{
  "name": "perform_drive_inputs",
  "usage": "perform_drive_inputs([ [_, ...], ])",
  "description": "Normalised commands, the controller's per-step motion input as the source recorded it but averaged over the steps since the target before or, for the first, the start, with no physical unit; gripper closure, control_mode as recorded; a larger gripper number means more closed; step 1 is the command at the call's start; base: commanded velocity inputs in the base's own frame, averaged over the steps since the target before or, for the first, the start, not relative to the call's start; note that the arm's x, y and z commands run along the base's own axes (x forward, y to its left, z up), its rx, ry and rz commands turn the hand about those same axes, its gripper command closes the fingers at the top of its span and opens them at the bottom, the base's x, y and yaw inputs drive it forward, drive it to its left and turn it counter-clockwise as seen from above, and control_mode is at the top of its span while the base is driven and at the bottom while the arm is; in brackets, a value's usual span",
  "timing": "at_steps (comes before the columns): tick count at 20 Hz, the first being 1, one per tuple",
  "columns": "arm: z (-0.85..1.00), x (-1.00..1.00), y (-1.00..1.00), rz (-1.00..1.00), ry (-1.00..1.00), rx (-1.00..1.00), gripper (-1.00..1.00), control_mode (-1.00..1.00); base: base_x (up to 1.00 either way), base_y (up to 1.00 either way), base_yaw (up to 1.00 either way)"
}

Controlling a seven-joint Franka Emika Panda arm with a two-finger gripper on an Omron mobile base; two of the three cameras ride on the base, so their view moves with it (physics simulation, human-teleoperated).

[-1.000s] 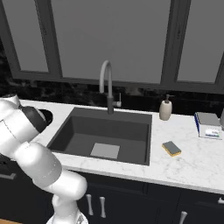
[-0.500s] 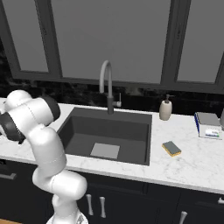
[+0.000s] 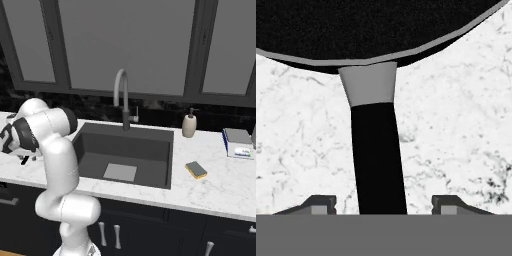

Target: Pick the pan and sponge and place them into the sink. Then turn on the water.

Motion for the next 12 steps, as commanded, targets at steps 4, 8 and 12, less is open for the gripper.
perform_drive_inputs([
  [4, 0.00, 0.00, -0.10, 0.00, -0.03, 0.00, 1.00, -1.00, 0.00, 0.00, 0.00],
  [8, 0.00, -0.03, -0.21, 0.00, -0.04, 0.00, 1.00, -1.00, 0.00, 0.00, 0.00],
  [12, 0.17, -0.06, -0.38, 0.00, -0.10, 0.03, 1.00, -1.00, 0.00, 0.00, 0.00],
])
